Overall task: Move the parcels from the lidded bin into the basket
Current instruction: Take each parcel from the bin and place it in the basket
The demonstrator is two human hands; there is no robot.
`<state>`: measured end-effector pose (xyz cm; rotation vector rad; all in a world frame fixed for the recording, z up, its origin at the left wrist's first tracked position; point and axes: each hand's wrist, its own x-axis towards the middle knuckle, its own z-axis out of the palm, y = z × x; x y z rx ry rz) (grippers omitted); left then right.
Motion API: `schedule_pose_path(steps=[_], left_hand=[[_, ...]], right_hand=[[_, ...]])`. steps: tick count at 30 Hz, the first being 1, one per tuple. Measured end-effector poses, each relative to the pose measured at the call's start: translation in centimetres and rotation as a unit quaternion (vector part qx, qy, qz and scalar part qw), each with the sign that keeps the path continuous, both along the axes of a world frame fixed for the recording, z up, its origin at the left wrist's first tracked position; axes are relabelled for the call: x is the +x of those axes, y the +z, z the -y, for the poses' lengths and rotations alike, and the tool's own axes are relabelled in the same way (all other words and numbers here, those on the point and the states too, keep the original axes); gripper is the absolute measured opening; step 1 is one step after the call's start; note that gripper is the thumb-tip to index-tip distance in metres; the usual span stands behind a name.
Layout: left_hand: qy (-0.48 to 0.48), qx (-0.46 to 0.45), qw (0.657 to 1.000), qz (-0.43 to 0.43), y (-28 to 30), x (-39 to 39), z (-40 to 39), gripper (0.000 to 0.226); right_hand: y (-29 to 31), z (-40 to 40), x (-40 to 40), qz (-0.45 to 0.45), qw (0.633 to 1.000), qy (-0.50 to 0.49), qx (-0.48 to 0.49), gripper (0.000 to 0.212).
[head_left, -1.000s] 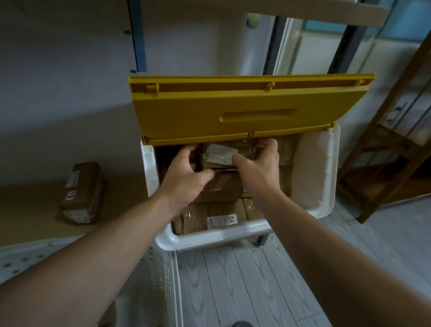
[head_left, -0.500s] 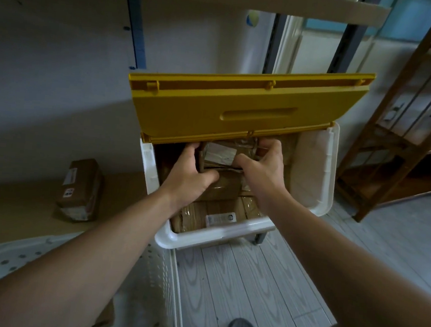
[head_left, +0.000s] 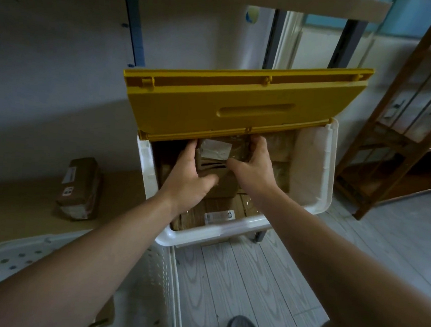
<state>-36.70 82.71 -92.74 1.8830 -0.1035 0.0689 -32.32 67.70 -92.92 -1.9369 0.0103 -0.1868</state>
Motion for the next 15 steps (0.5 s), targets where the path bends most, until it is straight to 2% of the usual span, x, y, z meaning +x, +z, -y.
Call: schedule_pose_path(steps=[7, 10, 15], left_hand=[[0.066, 0.083, 0.994, 0.006, -1.2, -1.8, -0.5, 0.080], [0.059, 0.092, 0.993, 0.032, -1.1, -2.6, -0.4, 0.077], [0.067, 0.106, 0.991, 0.045, -0.9, -2.4, -0.2, 0.076]], right_hand=[[-1.5, 1.9, -0.9, -0.004, 1.000, 0.013, -0.004, 0.083], [-1.9, 2.8, -0.9, -0.005, 1.000, -0.007, 0.003, 0.084], [-1.7, 4.5, -0.1, -0.015, 0.996, -0.088, -0.012, 0.073]])
